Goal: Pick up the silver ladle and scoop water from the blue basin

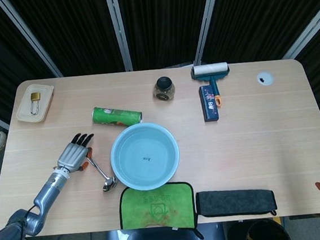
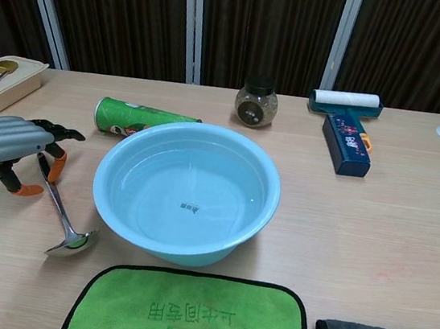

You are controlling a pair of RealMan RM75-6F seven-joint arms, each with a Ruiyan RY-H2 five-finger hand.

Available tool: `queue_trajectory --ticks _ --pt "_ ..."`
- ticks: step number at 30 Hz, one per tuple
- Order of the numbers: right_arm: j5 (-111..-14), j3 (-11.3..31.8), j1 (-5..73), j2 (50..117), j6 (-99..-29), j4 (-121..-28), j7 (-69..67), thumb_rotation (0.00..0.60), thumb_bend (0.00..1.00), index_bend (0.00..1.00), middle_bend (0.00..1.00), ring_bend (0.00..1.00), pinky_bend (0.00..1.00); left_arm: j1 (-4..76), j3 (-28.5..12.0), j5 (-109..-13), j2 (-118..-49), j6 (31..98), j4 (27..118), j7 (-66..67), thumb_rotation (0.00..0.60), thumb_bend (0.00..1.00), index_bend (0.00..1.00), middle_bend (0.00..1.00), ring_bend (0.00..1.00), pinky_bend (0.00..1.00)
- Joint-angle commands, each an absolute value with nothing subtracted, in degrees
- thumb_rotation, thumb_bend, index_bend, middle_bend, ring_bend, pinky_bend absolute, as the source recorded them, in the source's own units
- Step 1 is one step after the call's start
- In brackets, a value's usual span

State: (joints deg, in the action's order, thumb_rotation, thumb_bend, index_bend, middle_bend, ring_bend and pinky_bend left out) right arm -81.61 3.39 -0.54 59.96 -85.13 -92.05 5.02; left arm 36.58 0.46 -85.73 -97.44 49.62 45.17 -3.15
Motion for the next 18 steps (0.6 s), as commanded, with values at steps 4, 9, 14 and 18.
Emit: queue_trajectory --ticks 4,9,14,18 --pt "-81.18 3.54 -0.51 59.92 -85.0 -92.09 5.06 0.6 0.0 0.0 0.0 0.0 0.0 36.77 0.66 -86.24 -97.52 50.3 45.71 -3.83 0.6 0.34 0.39 0.0 0.0 0.0" --pt "-81.49 3.48 -0.72 59.71 -85.47 -92.17 4.64 0.6 0.0 0.0 0.0 0.0 0.0 36.94 0.81 -86.25 -97.47 50.16 46.02 -3.72 0.6 0.34 0.39 0.0 0.0 0.0" --pt "-81.47 3.53 -0.75 59.66 -85.57 -92.14 4.42 0.6 0.0 0.0 0.0 0.0 0.0 37.05 0.92 -85.85 -97.81 49.33 45.54 -3.63 0.6 0.34 0.42 0.0 0.0 0.0" --pt "-81.35 3.58 -0.69 59.68 -85.45 -92.1 4.48 0.6 0.0 0.0 0.0 0.0 0.0 37.08 1.01 -85.87 -98.06 49.31 45.19 -3.76 0.6 0.34 0.43 0.0 0.0 0.0"
